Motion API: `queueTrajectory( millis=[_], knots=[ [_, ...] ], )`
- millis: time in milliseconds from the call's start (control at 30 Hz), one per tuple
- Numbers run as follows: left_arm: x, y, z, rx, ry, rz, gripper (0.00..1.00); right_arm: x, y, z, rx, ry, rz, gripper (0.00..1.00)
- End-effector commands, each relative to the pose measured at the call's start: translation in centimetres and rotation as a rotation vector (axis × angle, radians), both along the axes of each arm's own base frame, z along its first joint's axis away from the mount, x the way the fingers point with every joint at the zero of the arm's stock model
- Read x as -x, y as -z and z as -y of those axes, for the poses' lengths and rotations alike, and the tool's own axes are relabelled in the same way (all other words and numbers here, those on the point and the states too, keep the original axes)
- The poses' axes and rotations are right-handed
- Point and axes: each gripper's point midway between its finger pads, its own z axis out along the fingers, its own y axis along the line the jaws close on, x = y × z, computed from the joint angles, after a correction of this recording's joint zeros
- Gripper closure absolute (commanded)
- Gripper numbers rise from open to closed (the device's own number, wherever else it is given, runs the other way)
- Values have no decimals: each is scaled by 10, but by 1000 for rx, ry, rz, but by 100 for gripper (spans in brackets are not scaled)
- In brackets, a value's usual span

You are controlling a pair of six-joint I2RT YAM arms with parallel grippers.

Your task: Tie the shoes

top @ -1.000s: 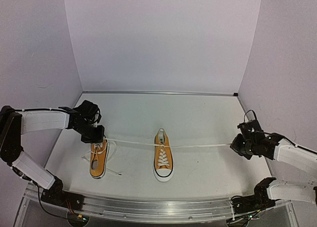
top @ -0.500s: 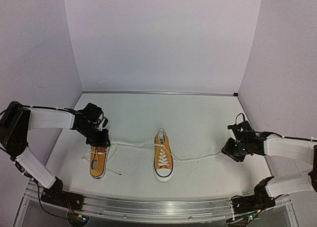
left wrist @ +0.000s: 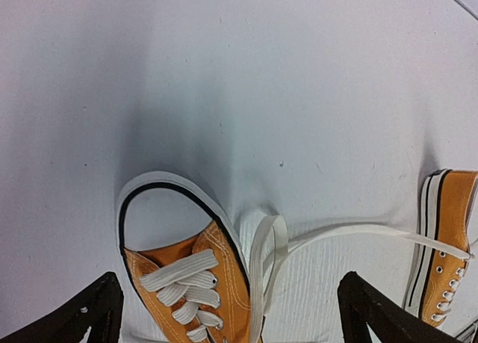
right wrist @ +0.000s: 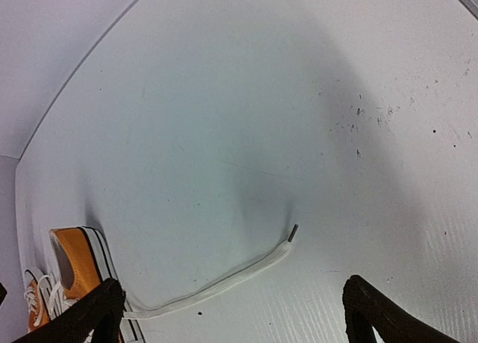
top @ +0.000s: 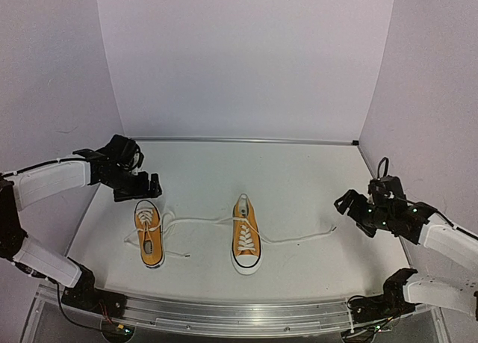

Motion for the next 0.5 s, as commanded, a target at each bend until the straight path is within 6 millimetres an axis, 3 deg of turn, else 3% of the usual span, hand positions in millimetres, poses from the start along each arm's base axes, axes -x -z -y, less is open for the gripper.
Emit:
queueTrajectory(
  millis=[0,67,200,467],
  knots=[
    [-8,-24,3,4,37,68,0,-8,-25,-1,53,-54,60,2],
    [-7,-32,17,30,95,153,0,-14,-29,-11,86,-133,58,2],
    [12,-55,71,-40,345,347,0,-24,-27,-38,104,-298,26,2],
    [32,-41,135,1,720,345,0,-36,-41,-73,45,-464,51,2]
  ],
)
